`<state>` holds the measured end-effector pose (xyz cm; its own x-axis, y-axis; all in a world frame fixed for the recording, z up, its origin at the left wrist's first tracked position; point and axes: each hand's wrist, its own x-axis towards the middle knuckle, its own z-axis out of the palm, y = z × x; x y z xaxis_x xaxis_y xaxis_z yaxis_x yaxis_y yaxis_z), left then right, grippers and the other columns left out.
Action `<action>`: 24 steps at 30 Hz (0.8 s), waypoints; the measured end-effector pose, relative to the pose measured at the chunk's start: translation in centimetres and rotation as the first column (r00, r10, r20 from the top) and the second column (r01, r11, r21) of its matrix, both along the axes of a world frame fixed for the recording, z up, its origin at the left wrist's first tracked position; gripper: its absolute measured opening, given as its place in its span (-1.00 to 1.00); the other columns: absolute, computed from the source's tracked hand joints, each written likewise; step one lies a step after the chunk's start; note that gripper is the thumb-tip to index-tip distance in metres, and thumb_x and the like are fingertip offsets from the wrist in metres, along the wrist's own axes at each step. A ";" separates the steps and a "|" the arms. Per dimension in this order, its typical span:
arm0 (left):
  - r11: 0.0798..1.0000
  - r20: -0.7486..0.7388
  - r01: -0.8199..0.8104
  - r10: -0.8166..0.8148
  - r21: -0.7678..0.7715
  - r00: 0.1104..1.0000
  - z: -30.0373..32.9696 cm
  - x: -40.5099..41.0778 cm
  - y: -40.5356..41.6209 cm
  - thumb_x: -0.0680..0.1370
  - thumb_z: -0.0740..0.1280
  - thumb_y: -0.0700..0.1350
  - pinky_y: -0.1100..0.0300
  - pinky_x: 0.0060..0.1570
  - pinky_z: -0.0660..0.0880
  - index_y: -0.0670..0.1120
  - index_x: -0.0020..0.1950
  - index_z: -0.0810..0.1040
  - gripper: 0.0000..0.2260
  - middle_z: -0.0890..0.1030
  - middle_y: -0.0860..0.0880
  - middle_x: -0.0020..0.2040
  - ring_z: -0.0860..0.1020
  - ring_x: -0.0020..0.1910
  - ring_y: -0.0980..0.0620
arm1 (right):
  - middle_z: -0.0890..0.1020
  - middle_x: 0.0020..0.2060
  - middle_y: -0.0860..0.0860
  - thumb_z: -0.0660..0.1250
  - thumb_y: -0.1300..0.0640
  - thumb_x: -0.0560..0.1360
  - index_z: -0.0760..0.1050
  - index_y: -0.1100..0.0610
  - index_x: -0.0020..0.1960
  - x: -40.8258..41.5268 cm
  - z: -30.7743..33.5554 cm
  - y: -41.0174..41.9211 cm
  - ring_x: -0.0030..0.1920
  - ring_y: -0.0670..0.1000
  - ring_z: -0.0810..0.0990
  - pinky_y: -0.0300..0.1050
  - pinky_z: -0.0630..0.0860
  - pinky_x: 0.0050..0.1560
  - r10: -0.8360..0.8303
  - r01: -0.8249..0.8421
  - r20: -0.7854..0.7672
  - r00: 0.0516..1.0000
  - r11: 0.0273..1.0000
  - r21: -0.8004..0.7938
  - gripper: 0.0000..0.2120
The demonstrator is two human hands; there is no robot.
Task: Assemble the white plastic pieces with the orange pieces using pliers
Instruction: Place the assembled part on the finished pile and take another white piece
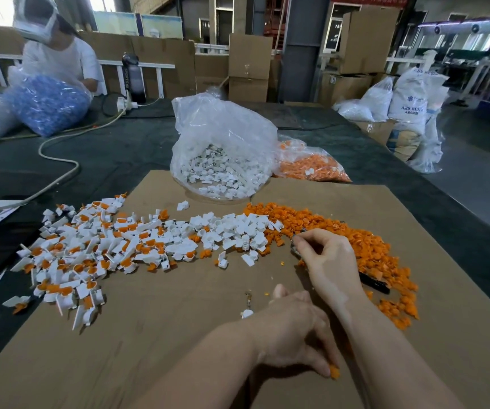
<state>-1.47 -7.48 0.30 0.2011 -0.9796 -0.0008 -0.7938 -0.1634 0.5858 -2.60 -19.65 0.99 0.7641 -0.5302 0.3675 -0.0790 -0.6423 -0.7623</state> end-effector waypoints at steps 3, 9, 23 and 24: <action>0.961 -0.054 -0.258 0.254 -0.103 0.966 -0.1 0.9 0.0 0.43 0.44 -0.01 0.07 0.18 0.15 0.02 -0.06 0.66 -0.88 0.61 0.13 -0.16 0.41 -0.01 0.16 | 0.61 -0.31 -0.12 0.34 0.15 0.50 0.62 0.08 -0.17 -0.1 0.1 0.0 -0.24 -0.10 0.56 -0.30 0.42 -0.23 0.000 0.000 0.003 1.000 1.000 0.000 -0.89; 0.608 -0.525 -0.766 0.591 -0.208 0.612 0.0 4.3 1.8 0.46 0.42 -0.18 0.49 -0.34 0.35 -0.02 -0.14 0.63 -0.95 0.58 0.06 -0.26 0.47 -0.34 0.23 | 0.61 -0.18 -0.13 0.30 0.23 0.52 0.62 0.08 -0.07 -0.3 -0.4 0.6 -0.08 -0.14 0.55 -0.46 0.39 -0.10 0.051 -0.049 -0.046 0.998 0.998 0.051 -0.86; 0.434 -0.188 -0.885 0.867 -0.169 0.461 -2.6 6.0 3.8 0.54 0.31 -0.09 0.26 0.16 0.28 -0.08 0.26 0.51 -0.71 0.51 -0.04 0.16 0.41 0.20 0.00 | 0.58 -0.17 -0.14 0.32 0.23 0.51 0.57 0.02 -0.11 0.7 -3.1 3.0 -0.10 -0.19 0.51 -0.49 0.34 -0.15 0.109 -0.108 -0.141 0.984 0.994 0.015 -0.87; 0.408 -0.152 -0.900 0.890 -0.153 0.430 -2.7 6.3 4.2 0.55 0.30 -0.10 0.24 0.18 0.27 -0.09 0.29 0.48 -0.69 0.49 -0.05 0.19 0.38 0.22 -0.01 | 0.57 -0.16 -0.14 0.32 0.24 0.51 0.57 0.04 -0.08 0.7 -3.3 3.1 -0.09 -0.17 0.51 -0.45 0.35 -0.13 0.101 -0.104 -0.140 0.985 0.994 -0.014 -0.88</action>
<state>4.79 -3.26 -2.43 0.9680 -0.2210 0.1187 -0.2375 -0.6547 0.7177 -1.88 -16.53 -2.34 0.8584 -0.4398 0.2641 -0.1165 -0.6685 -0.7345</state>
